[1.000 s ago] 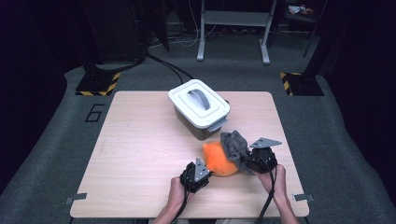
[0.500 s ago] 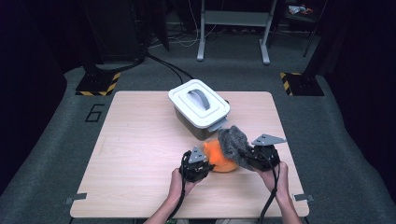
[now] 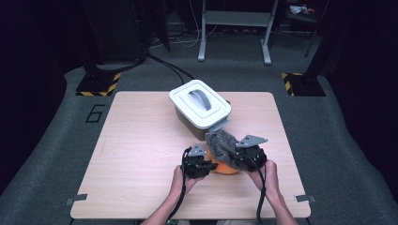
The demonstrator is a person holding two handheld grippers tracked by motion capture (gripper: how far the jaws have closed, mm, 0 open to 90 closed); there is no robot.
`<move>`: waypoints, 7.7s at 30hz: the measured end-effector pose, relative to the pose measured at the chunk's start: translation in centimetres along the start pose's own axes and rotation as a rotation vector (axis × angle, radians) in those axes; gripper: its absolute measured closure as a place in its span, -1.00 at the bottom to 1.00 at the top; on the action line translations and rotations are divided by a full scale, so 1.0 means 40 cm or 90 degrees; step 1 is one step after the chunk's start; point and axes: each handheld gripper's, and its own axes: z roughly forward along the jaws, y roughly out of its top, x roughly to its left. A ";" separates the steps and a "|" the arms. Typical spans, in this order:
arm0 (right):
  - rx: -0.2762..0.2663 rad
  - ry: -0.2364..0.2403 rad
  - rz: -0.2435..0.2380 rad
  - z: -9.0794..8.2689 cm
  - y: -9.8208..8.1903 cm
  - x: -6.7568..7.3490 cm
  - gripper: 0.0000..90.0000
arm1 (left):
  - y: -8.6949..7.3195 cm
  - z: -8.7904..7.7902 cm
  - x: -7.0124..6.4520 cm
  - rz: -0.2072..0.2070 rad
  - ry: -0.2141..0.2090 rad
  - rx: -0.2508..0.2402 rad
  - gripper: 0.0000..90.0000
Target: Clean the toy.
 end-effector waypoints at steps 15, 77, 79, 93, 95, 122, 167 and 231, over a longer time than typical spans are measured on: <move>0.002 -0.007 0.027 -0.006 -0.032 -0.045 0.59 | -0.001 0.003 -0.002 -0.001 0.002 0.002 0.78; -0.044 -0.006 0.063 -0.088 -0.025 -0.079 0.59 | -0.003 0.007 0.005 0.018 -0.011 0.005 0.75; -0.039 0.008 0.053 -0.076 -0.011 -0.062 0.59 | -0.003 0.007 0.007 0.020 -0.011 0.006 0.75; 0.025 0.006 -0.026 0.003 0.025 0.018 0.60 | -0.005 0.007 0.010 0.018 -0.015 0.014 0.75; 0.038 -0.011 -0.022 0.009 0.023 0.017 0.60 | -0.002 0.007 0.009 0.028 -0.012 0.020 0.75; 0.041 -0.038 0.105 0.012 -0.078 -0.122 0.59 | -0.017 0.018 0.006 0.013 -0.023 0.006 0.75; 0.077 -0.106 0.148 -0.011 -0.138 -0.173 0.59 | -0.025 0.014 0.028 0.007 -0.026 0.014 0.75; -0.024 -0.032 0.086 -0.075 -0.058 -0.072 0.60 | -0.005 0.049 -0.025 0.042 0.026 0.012 0.83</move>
